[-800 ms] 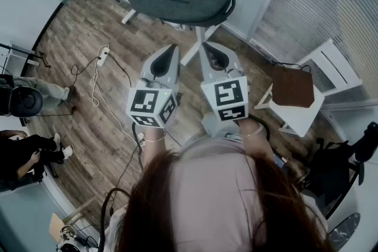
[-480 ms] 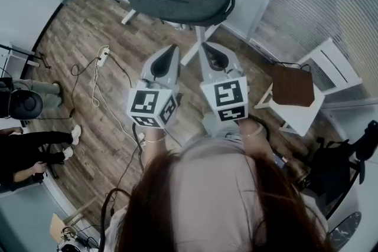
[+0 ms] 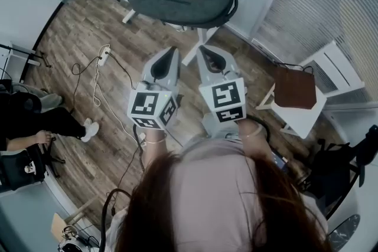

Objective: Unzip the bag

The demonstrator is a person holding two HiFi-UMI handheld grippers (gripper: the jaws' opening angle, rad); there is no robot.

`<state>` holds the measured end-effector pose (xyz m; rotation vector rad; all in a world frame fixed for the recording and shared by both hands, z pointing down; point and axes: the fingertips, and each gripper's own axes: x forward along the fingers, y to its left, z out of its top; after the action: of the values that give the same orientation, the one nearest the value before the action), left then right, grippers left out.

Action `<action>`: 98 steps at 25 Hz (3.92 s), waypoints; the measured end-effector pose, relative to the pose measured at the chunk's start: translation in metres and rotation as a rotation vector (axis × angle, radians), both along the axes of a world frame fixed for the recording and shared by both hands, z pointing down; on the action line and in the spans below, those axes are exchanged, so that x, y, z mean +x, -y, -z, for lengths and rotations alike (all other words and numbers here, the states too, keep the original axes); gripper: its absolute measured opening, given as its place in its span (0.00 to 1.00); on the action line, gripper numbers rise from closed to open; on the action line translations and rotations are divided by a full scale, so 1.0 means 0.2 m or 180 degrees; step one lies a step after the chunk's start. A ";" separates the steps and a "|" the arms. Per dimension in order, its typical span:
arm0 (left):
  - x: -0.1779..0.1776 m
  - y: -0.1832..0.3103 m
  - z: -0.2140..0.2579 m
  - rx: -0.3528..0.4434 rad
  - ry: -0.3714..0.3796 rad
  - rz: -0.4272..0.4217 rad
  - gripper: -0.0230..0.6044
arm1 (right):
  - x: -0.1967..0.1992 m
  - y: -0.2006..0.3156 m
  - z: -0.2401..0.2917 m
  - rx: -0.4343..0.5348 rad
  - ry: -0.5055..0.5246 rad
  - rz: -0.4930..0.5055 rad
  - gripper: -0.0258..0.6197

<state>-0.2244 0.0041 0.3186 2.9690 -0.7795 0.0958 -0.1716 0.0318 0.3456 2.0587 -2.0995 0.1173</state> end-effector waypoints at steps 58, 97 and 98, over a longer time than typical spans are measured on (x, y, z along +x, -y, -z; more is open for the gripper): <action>0.41 1.11 -0.68 -0.0440 0.0429 -0.0581 0.05 | 0.20 0.96 -0.90 -0.1040 0.0483 -0.0576 0.11; 0.50 1.16 -0.92 -0.0739 0.0728 -0.0401 0.05 | 0.21 0.97 -0.96 -0.0794 0.0711 -0.0518 0.05; 0.50 1.16 -0.93 -0.0745 0.0725 -0.0384 0.05 | 0.21 0.96 -0.96 -0.0799 0.0713 -0.0491 0.05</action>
<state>-0.1249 -0.2287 0.5037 2.8082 -0.5627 0.5031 -0.1300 -0.1600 0.5378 2.1313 -1.9203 0.6277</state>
